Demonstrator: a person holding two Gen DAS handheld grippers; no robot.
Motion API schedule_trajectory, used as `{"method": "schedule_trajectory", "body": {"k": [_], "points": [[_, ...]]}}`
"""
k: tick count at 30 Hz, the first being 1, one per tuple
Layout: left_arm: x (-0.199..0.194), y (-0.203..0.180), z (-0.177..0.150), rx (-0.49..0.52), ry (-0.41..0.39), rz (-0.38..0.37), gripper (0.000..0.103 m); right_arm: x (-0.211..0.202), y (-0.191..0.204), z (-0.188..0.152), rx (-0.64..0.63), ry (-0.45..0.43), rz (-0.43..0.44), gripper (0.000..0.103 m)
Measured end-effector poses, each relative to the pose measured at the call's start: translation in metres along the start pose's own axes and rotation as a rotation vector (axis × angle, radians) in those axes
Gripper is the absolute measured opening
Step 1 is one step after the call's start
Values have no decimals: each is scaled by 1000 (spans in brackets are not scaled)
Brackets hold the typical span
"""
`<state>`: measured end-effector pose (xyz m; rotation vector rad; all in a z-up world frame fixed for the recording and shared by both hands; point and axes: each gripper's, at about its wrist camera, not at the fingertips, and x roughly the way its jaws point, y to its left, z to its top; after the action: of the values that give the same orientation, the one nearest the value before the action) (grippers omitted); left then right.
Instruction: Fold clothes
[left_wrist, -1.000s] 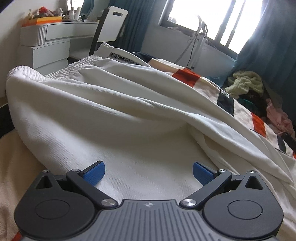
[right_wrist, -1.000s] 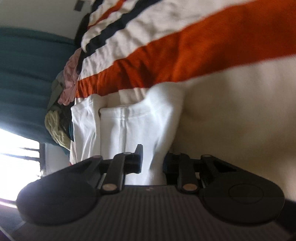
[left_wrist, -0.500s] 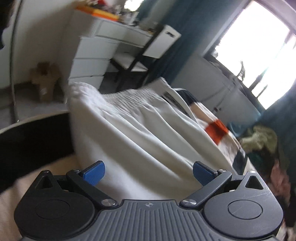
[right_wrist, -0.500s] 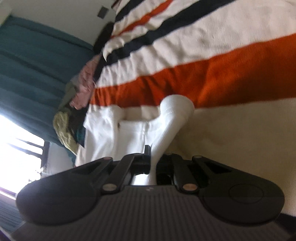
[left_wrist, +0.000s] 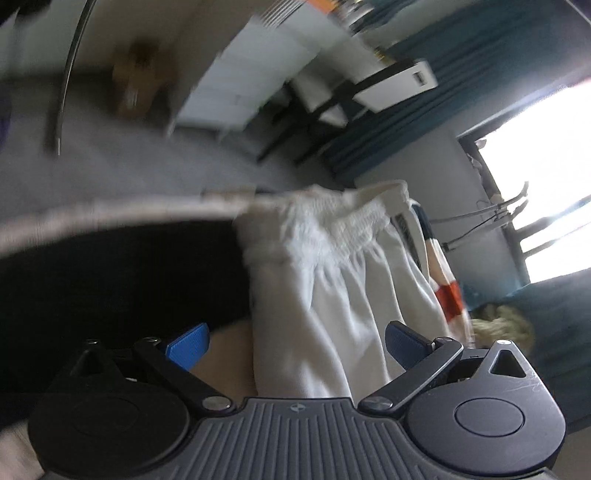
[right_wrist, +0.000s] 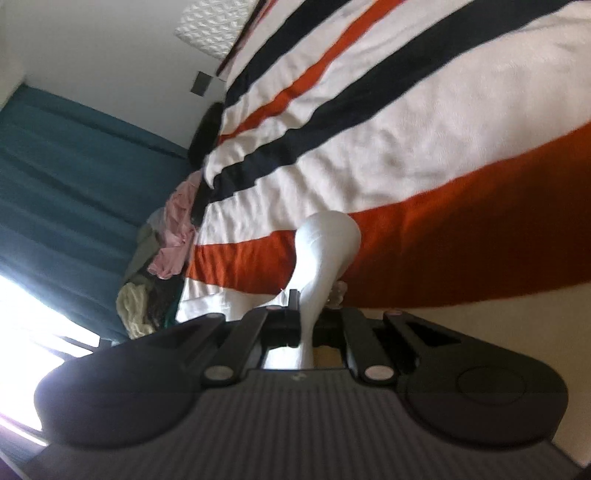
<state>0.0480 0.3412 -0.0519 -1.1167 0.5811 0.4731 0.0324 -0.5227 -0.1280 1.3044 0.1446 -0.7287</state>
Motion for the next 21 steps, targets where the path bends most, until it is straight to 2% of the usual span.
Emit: {"method": "schedule_trajectory", "body": {"k": [2, 7, 9, 10, 12, 15, 16, 17, 19, 21], "points": [[0, 7, -2, -38, 4, -17, 102, 4, -7, -1, 29, 29, -30, 5], [7, 0, -11, -5, 56, -55, 101, 9, -15, -3, 30, 82, -83, 5], [17, 3, -14, -38, 116, -107, 100, 8, -15, -2, 10, 86, -82, 5], [20, 5, -15, -53, 136, -111, 98, 7, -14, -2, -1, 87, -82, 5], [27, 9, -15, -80, 152, -86, 96, 7, -12, -3, -20, 90, -87, 5], [32, 11, -12, -91, 136, -42, 88, 9, -11, -4, -45, 104, -102, 6], [33, 12, -10, -93, 127, -28, 80, 9, -11, -5, -54, 111, -109, 6], [34, 11, -12, -89, 118, -16, 61, 10, -11, -6, -61, 119, -117, 6], [36, 10, -13, -81, 104, 0, 41, 9, -12, -7, -65, 130, -121, 7], [34, 7, -14, -76, 85, -3, 29, 8, -13, -7, -70, 132, -119, 6]]}}
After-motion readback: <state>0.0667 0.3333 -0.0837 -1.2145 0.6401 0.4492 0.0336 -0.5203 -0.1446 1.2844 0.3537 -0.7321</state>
